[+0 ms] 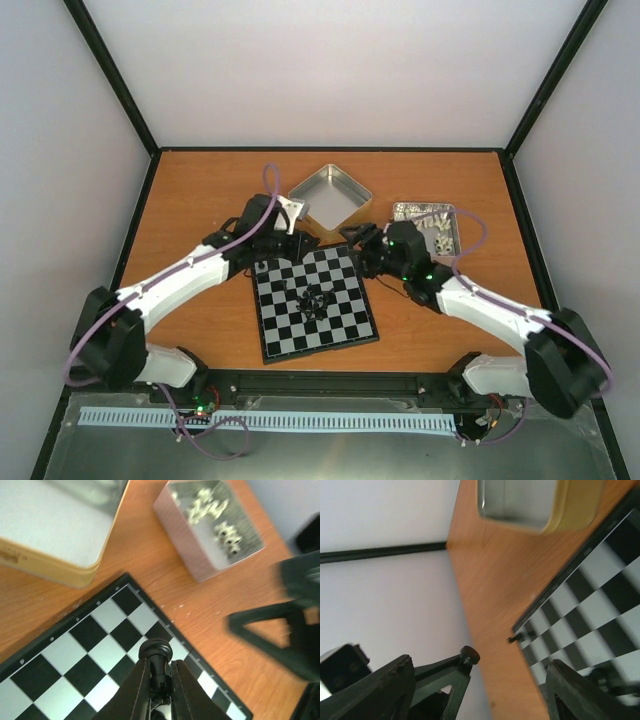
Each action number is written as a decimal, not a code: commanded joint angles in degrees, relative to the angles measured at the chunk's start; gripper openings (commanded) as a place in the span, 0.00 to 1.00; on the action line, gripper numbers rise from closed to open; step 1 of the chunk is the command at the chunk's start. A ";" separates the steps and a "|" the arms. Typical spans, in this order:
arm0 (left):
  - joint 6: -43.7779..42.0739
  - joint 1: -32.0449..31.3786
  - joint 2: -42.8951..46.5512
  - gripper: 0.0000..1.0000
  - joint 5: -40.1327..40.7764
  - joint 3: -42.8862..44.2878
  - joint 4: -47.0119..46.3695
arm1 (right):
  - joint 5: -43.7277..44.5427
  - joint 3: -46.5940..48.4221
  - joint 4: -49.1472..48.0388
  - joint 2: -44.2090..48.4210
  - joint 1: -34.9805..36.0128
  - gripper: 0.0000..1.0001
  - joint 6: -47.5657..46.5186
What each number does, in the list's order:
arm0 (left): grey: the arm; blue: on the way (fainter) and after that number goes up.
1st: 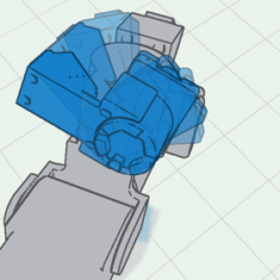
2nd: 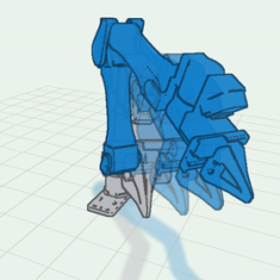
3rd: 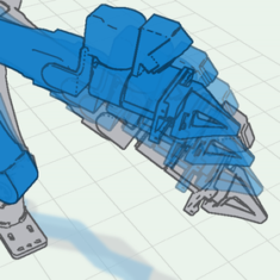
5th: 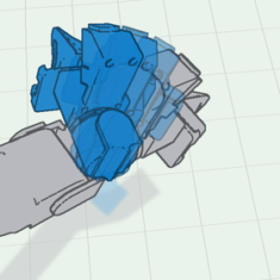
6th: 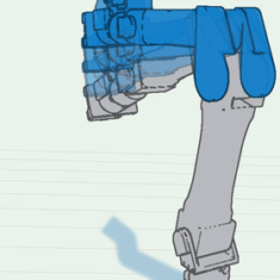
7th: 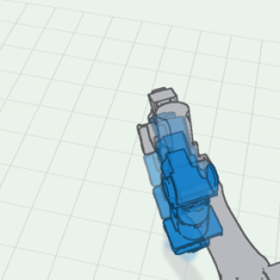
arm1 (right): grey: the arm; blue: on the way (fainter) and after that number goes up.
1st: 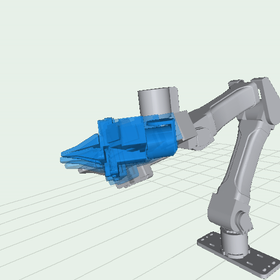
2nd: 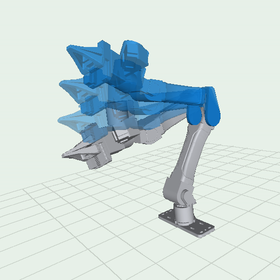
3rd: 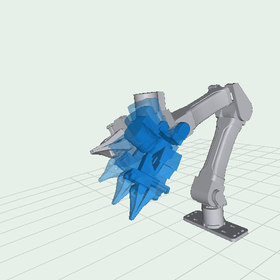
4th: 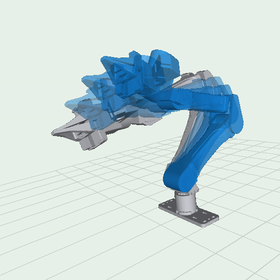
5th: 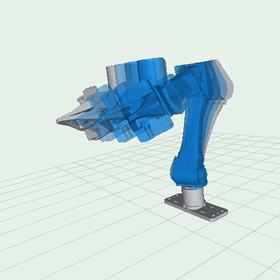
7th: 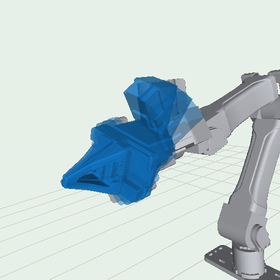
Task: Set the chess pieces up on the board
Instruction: Place the chess piece on the chessboard.
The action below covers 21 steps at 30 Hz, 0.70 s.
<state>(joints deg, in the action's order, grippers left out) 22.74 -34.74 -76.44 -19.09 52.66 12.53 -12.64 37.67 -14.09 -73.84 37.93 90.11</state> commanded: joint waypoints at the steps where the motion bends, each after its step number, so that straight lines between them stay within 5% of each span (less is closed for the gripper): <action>1: -4.72 -0.41 -6.89 0.05 3.03 8.09 14.81 | 13.98 0.35 21.30 9.15 -1.68 0.72 -14.61; 8: -4.64 -2.34 -20.50 0.05 6.01 20.41 21.70 | 28.60 -2.41 36.45 21.01 -2.16 0.71 -18.73; 15: -5.66 -6.90 -34.18 0.01 11.90 35.49 30.98 | 33.01 -5.68 42.42 27.38 -2.16 0.71 -17.43; 21: -6.74 -7.10 -40.53 0.03 9.04 41.34 32.92 | 34.42 -6.13 43.90 29.06 -2.24 0.71 -17.52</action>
<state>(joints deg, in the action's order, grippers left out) 18.09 -41.65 -113.73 -9.45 88.79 40.93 17.69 31.94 27.64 -45.89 36.07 73.06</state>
